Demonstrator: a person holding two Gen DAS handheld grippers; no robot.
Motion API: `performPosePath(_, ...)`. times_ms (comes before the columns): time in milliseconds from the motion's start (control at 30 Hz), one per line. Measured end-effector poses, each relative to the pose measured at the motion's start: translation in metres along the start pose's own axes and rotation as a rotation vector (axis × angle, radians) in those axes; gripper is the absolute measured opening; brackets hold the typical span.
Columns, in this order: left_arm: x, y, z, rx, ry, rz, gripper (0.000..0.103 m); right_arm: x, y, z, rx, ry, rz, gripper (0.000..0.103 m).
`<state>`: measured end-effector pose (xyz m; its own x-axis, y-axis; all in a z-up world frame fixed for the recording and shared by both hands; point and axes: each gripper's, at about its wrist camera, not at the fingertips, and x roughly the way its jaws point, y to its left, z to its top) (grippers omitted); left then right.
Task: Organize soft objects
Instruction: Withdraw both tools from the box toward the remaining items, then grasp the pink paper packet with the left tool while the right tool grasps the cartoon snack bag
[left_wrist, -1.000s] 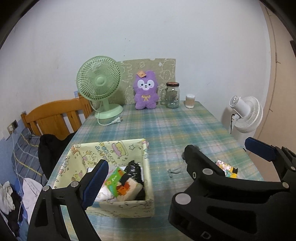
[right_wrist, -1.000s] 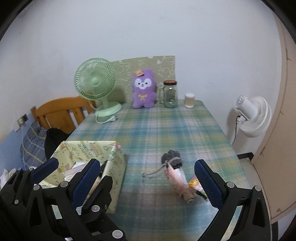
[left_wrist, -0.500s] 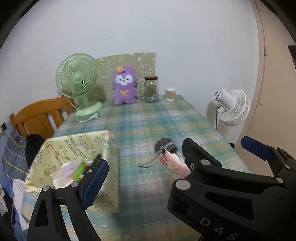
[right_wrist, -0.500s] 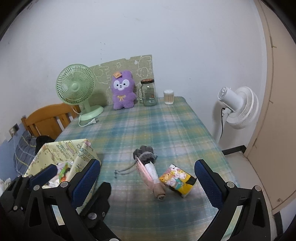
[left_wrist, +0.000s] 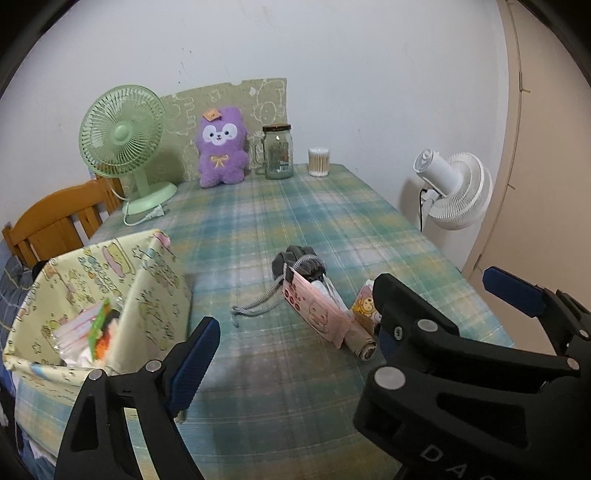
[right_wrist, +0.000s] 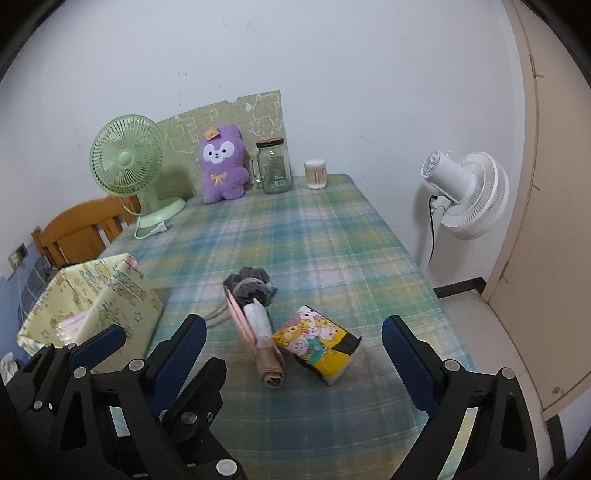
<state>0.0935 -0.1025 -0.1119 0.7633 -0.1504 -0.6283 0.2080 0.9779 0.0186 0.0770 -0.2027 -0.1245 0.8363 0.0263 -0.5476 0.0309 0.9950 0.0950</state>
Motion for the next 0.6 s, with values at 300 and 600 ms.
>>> performPosePath(300, 0.026, -0.013, -0.001, 0.003, 0.04, -0.022, 0.077, 0.021, -0.016, -0.006, 0.003, 0.032, -0.027, 0.098)
performPosePath(600, 0.055, -0.018, 0.008, -0.01, 0.058, 0.012, 0.065, 0.046, -0.031, -0.002, 0.03, 0.068, -0.041, 0.098)
